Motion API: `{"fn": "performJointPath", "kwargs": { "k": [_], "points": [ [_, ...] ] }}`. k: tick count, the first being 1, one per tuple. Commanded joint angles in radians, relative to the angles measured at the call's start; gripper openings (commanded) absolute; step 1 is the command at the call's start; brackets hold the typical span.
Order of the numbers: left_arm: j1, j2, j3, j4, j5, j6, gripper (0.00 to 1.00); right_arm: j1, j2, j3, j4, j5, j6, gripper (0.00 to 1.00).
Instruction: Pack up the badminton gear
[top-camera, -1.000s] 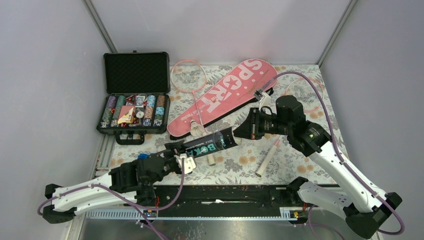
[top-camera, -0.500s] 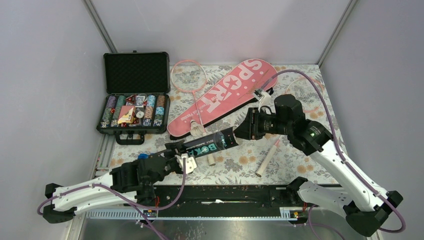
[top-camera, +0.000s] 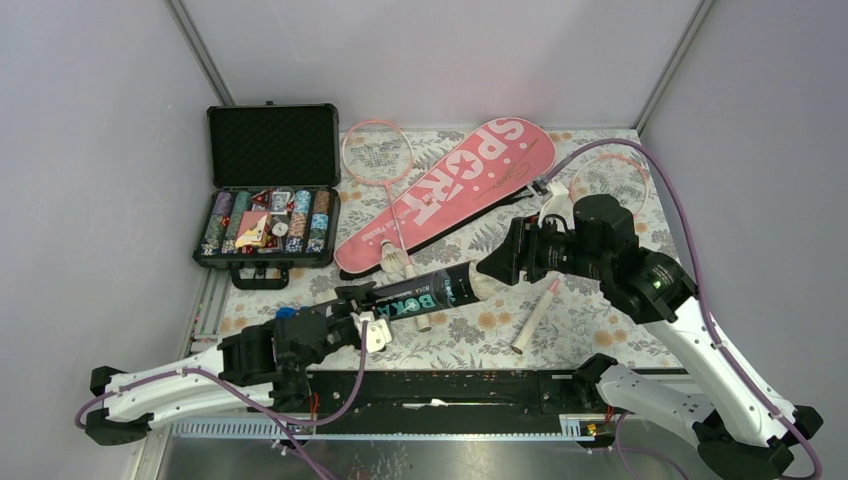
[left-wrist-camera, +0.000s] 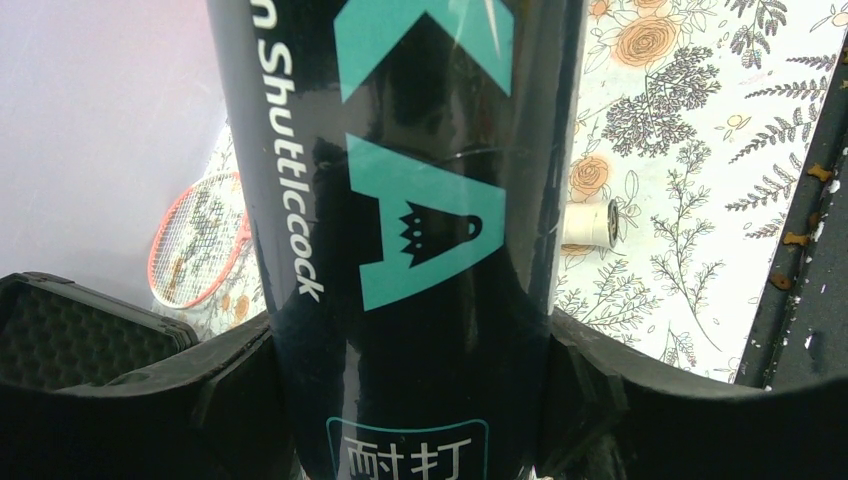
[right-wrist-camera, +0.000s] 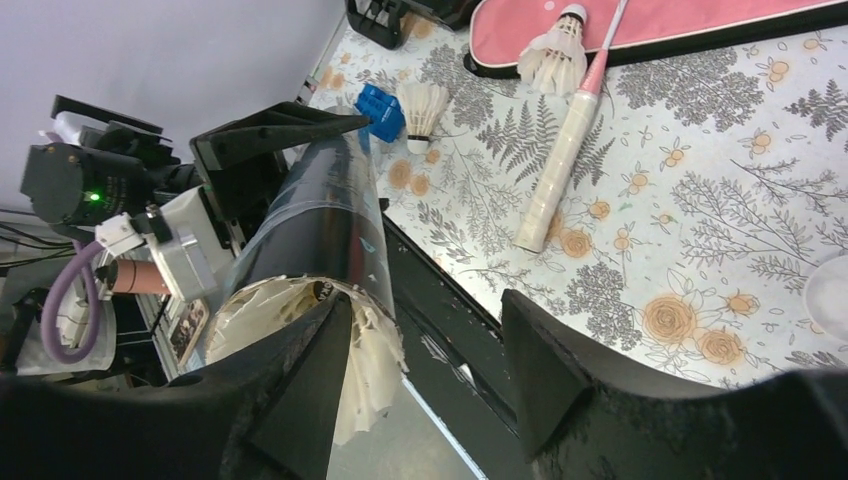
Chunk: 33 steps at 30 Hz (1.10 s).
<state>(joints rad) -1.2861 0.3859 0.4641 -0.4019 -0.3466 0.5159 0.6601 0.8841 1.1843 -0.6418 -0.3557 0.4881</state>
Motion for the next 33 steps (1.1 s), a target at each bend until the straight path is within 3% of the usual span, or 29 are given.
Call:
{"fn": "performJointPath", "kwargs": {
  "k": [1,5,11,15,21,33],
  "points": [
    [-0.002,-0.025,0.024,0.097,0.032,0.003,0.27,-0.001,0.003,0.026,-0.004,0.047,-0.049,0.64],
    [-0.002,-0.024,0.022,0.097,0.034,0.006,0.27,-0.001,0.023,0.004,0.042,0.068,-0.114,0.64],
    [-0.002,-0.024,0.025,0.098,0.031,-0.002,0.27,0.000,0.081,-0.073,0.180,-0.115,-0.038,0.62],
    [-0.002,-0.027,0.022,0.097,0.027,-0.006,0.27,0.000,0.058,-0.157,0.287,-0.089,-0.004,0.62],
    [-0.002,-0.019,0.021,0.097,-0.001,-0.012,0.27,-0.001,0.084,-0.145,0.291,-0.096,-0.002,0.63],
    [-0.002,0.048,0.033,0.126,-0.176,-0.018,0.26,-0.002,-0.037,0.023,0.173,0.150,0.037,0.74]
  ]
}}
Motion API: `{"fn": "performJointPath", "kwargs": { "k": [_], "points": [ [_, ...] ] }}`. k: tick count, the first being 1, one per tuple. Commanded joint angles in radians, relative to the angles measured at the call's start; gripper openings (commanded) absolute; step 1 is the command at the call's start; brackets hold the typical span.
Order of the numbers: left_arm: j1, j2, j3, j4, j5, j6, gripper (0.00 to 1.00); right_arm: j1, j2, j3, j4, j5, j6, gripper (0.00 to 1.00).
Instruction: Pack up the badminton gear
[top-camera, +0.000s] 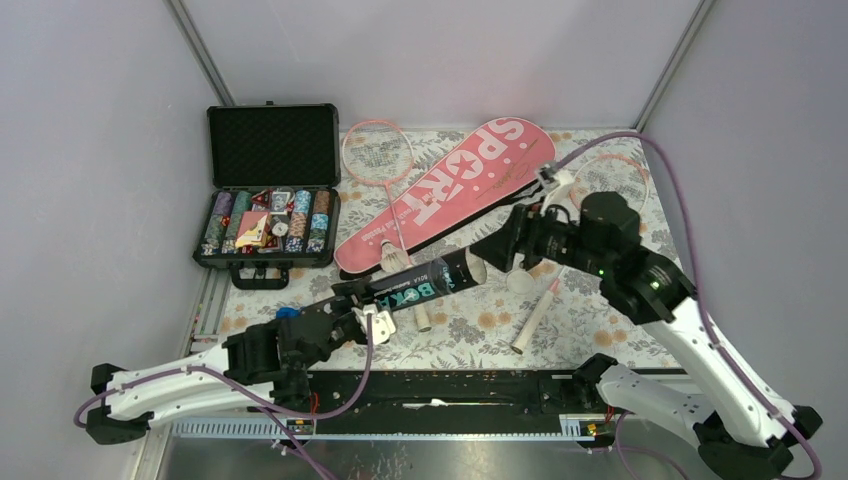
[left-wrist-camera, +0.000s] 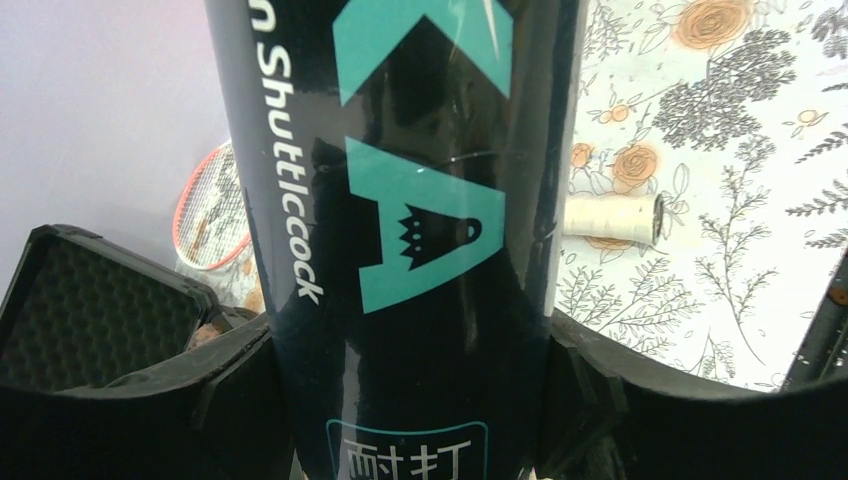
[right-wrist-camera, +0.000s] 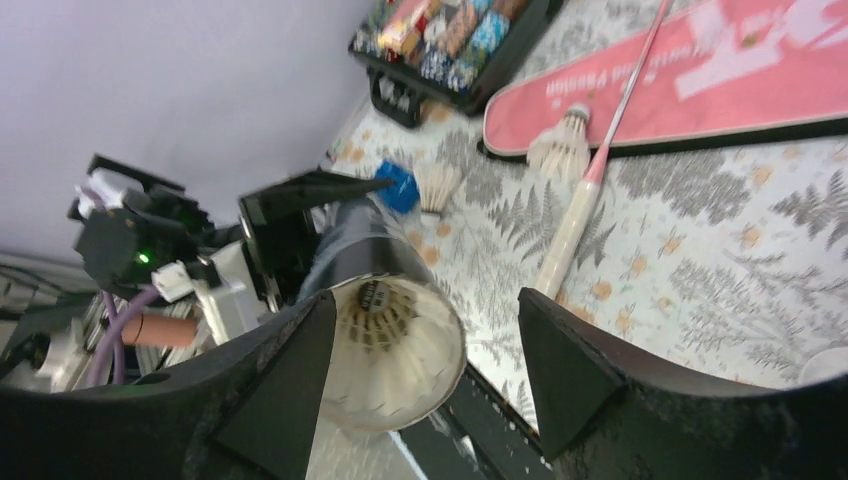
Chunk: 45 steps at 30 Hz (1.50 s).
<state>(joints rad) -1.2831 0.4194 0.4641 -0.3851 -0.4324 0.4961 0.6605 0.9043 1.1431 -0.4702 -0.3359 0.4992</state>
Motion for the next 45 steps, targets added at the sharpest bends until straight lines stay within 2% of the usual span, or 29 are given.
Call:
{"fn": "performJointPath", "kwargs": {
  "k": [1,6,8,10,13,20,25,27,30,33,36,40,45],
  "points": [
    [-0.005,0.015,0.033,0.119,-0.116,-0.003,0.26,-0.002,-0.072,0.057,0.011,0.153,0.036,0.74],
    [-0.005,0.001,0.031,0.165,-0.249,-0.023,0.26,-0.002,-0.144,-0.089,0.127,0.306,0.110,0.74],
    [-0.004,-0.009,0.040,0.181,-0.306,-0.046,0.28,-0.002,-0.165,-0.206,0.303,0.329,0.039,0.73],
    [0.004,-0.029,0.045,0.199,-0.329,-0.058,0.29,-0.001,-0.165,-0.293,0.414,0.399,-0.045,0.73],
    [0.041,-0.057,0.043,0.230,-0.339,-0.090,0.32,-0.002,-0.133,-0.369,0.538,0.408,-0.184,0.71],
    [0.266,-0.046,0.078,0.149,-0.181,-0.196,0.33,-0.001,-0.015,-0.439,0.696,0.412,-0.374,0.70],
    [0.451,0.009,0.101,0.144,-0.031,-0.308,0.32,0.008,0.055,-0.527,0.879,0.196,-0.578,0.66],
    [0.512,0.031,0.093,0.148,0.008,-0.327,0.32,0.019,0.118,-0.550,0.944,0.205,-0.640,0.66],
    [0.541,0.037,0.064,0.161,0.008,-0.303,0.32,0.047,0.229,-0.512,0.897,0.229,-0.728,0.66],
    [0.546,0.018,0.056,0.156,-0.052,-0.270,0.32,0.102,0.322,-0.470,0.871,0.202,-0.814,0.67],
    [0.546,-0.024,0.039,0.175,-0.106,-0.260,0.32,0.165,0.417,-0.431,0.896,0.241,-0.847,0.66],
    [0.548,-0.080,0.017,0.212,-0.121,-0.259,0.34,0.276,0.578,-0.390,0.949,0.365,-1.086,0.68],
    [0.547,-0.114,0.013,0.203,-0.140,-0.261,0.34,0.327,0.734,-0.327,1.084,0.428,-1.234,0.68]
  ]
}}
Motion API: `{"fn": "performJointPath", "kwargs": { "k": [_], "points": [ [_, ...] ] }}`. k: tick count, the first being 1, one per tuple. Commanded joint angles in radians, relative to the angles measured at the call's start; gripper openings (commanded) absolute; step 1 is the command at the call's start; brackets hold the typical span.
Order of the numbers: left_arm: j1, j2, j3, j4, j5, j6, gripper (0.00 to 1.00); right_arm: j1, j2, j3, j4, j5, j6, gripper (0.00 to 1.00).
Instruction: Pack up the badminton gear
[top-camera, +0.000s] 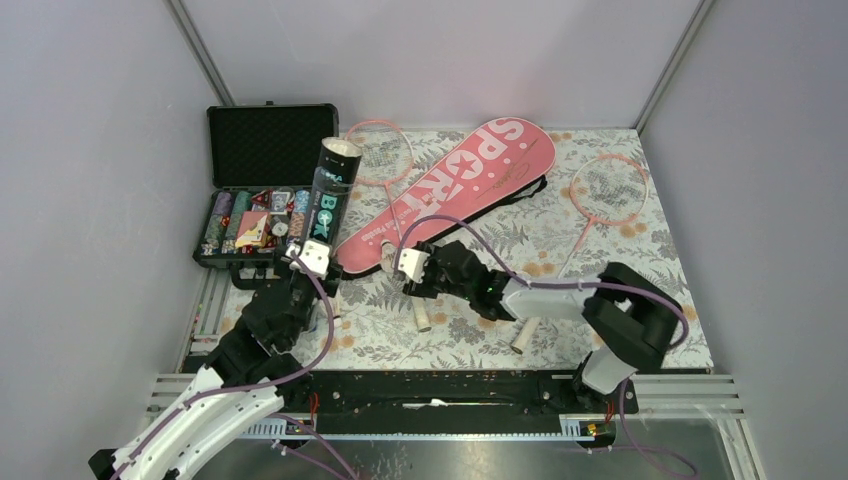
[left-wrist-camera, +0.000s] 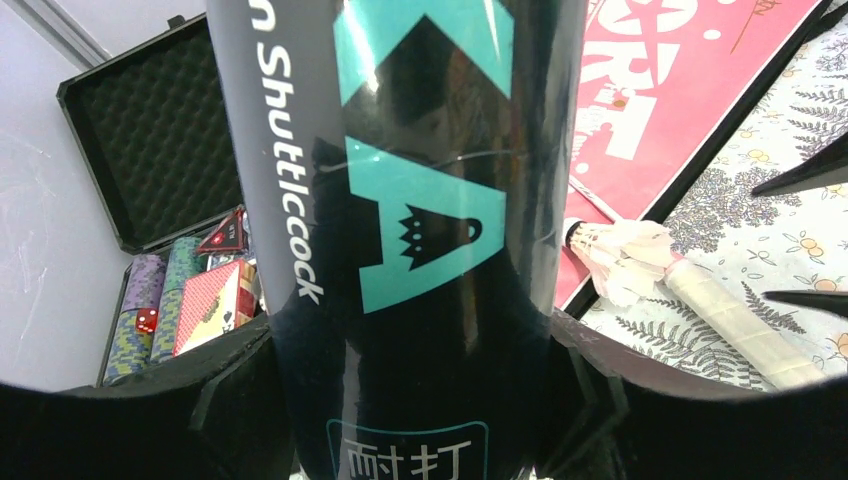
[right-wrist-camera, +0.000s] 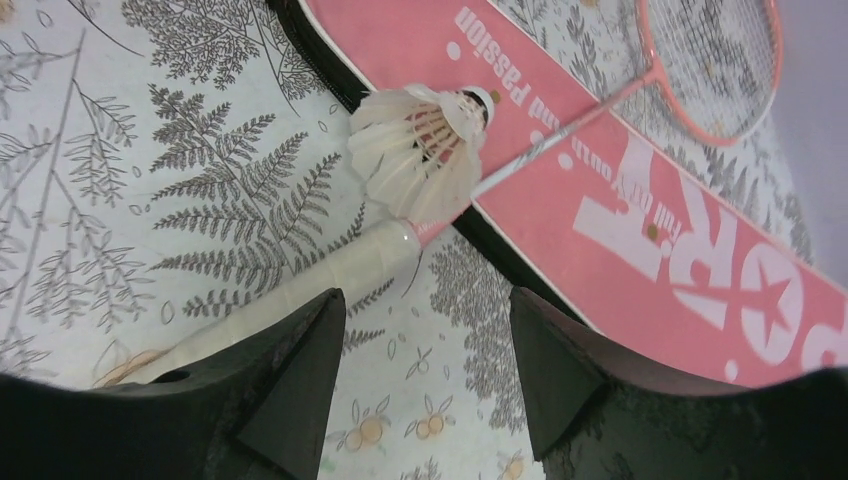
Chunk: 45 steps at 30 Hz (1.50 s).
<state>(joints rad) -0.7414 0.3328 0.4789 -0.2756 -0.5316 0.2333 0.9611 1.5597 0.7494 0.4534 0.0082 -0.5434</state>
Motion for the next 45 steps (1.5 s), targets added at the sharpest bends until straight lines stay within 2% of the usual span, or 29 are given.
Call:
{"fn": "performJointPath", "kwargs": {
  "k": [1,10,15,16,19,21,28,37,45],
  "points": [
    [0.006,-0.033,-0.003,0.091,-0.044,0.004,0.34,0.028,0.102,0.080,0.180,0.082,-0.200,0.68],
    [0.006,-0.070,-0.023,0.110,-0.030,0.041,0.34,0.033,0.252,0.171,0.195,0.033,-0.211,0.67],
    [0.005,-0.051,-0.020,0.109,-0.018,0.050,0.34,0.033,0.326,0.220,0.224,0.088,-0.256,0.66],
    [0.006,-0.047,-0.019,0.109,-0.016,0.053,0.34,0.033,0.337,0.224,0.236,0.097,-0.265,0.63],
    [0.006,-0.043,-0.019,0.106,-0.010,0.054,0.34,0.033,0.350,0.218,0.287,0.106,-0.272,0.46],
    [0.005,-0.044,-0.019,0.104,-0.005,0.055,0.34,0.033,0.343,0.211,0.297,0.106,-0.247,0.37],
    [0.006,-0.044,-0.016,0.095,0.010,0.063,0.34,0.033,0.262,0.152,0.308,0.085,-0.159,0.00],
    [0.006,-0.055,-0.013,0.080,0.057,0.068,0.34,0.033,0.092,0.075,0.306,0.125,0.060,0.00],
    [0.006,-0.113,-0.023,0.070,0.212,0.086,0.34,0.031,-0.145,0.049,-0.013,0.269,0.428,0.00]
  ]
}}
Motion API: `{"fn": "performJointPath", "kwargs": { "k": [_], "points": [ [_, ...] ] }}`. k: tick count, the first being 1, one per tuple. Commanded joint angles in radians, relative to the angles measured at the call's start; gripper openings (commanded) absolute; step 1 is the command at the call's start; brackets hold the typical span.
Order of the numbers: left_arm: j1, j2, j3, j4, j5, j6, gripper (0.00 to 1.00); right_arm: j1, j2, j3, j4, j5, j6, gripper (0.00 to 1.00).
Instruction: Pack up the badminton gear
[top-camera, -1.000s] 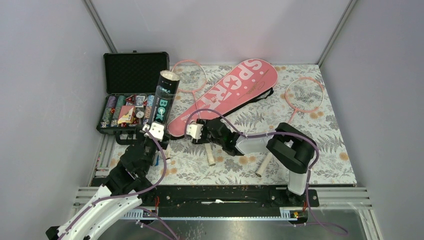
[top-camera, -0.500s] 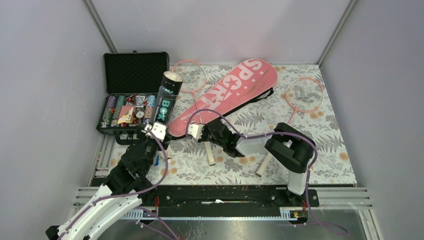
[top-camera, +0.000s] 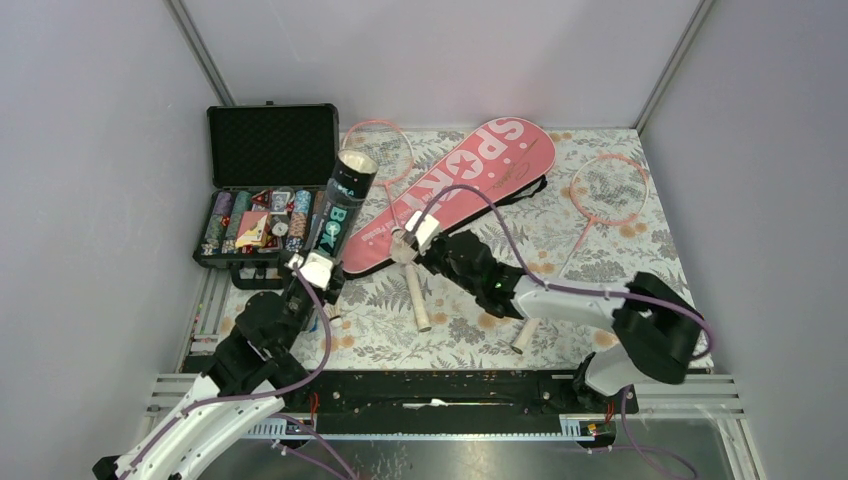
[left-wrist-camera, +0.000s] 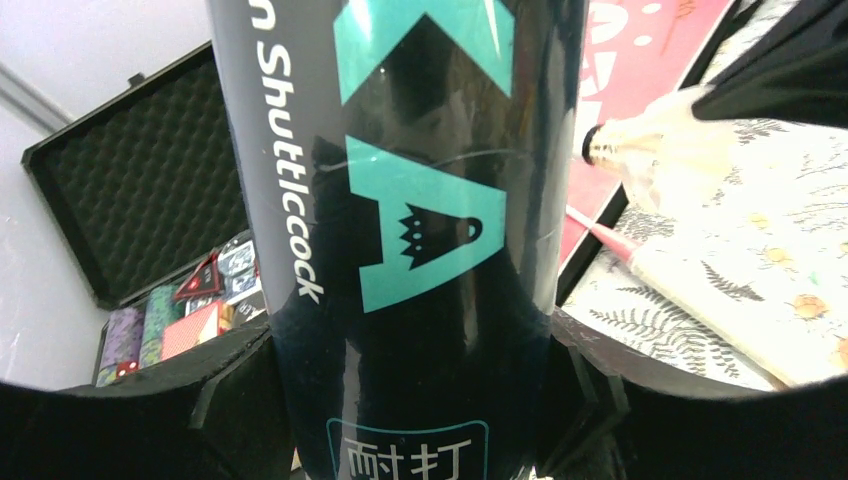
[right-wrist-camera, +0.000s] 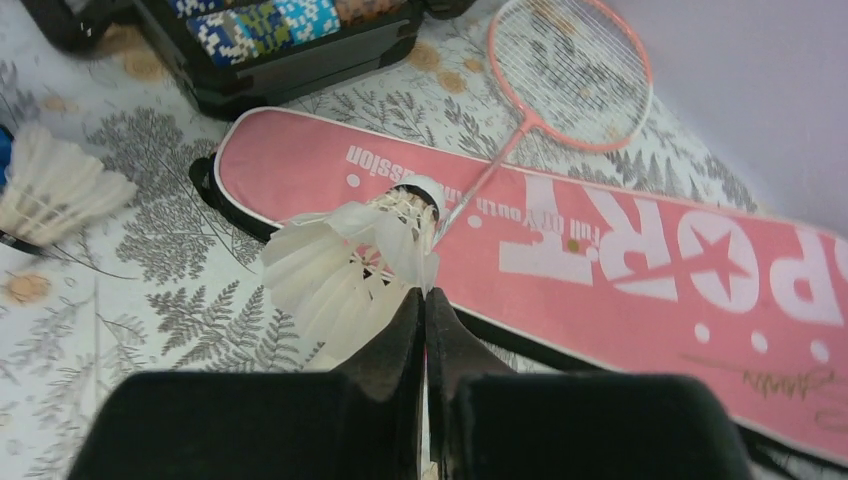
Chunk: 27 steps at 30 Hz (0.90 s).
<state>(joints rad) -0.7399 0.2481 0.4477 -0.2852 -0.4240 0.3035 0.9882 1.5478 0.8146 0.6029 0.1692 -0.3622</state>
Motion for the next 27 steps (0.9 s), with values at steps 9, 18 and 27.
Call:
{"fn": "performJointPath", "kwargs": {
  "k": [9,18,27],
  "points": [
    [0.004,-0.026,-0.005,0.084,0.380,0.047,0.37,-0.065,-0.477,-0.016,-0.640,0.164,0.534,0.00],
    [0.003,-0.008,-0.036,0.088,0.577,0.137,0.37,-0.117,-0.746,0.172,-1.042,0.191,0.725,0.00],
    [0.002,-0.018,-0.088,0.122,0.715,0.243,0.37,-0.119,-0.908,0.336,-1.174,0.002,0.838,0.00]
  ]
}}
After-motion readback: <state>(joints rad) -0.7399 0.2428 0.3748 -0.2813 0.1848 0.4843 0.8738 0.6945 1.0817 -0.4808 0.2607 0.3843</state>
